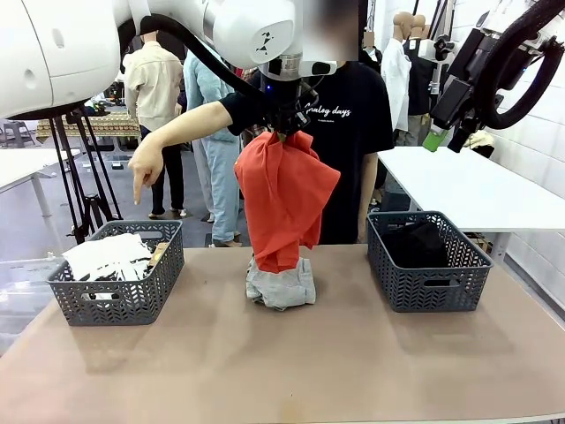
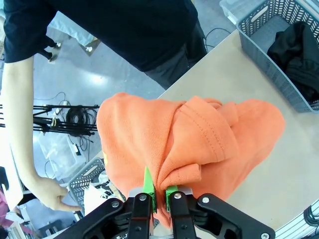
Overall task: Sort the tops and bottoms.
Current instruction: Sort the clothes according to human instructions.
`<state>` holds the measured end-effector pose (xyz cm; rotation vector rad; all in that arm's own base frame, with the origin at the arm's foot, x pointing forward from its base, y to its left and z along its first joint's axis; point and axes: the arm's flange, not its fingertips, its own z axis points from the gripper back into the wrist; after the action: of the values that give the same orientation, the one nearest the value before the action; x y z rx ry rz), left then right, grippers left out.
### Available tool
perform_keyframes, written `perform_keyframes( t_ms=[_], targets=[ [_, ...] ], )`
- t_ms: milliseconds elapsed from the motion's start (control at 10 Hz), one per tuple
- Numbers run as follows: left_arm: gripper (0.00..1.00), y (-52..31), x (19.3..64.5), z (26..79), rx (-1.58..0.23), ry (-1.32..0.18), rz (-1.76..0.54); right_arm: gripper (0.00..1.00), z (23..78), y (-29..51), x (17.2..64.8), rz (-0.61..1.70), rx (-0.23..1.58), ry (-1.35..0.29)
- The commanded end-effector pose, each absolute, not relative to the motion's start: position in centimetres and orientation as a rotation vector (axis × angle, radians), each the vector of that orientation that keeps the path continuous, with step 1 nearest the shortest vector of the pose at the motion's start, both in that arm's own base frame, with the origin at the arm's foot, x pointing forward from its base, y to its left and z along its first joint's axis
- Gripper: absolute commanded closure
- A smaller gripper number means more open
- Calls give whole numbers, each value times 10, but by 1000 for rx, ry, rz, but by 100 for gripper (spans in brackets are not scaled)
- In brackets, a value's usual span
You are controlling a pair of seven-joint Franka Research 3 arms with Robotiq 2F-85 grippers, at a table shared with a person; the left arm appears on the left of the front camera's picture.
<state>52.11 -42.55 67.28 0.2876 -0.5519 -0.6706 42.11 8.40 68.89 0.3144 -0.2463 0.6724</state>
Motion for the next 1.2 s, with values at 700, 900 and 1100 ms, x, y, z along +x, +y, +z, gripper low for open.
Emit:
perform_keyframes(
  t_ms=[700,900,1100],
  targets=[
    [100,-340,451,775,400,-538,-593,0,689,84,419,667,307,-236],
    [100,-288,445,804,426,-495,-511,0,689,84,419,667,307,-236],
    [100,-237,459,811,502,-493,-308,0,689,84,419,667,307,-236]
  ],
)
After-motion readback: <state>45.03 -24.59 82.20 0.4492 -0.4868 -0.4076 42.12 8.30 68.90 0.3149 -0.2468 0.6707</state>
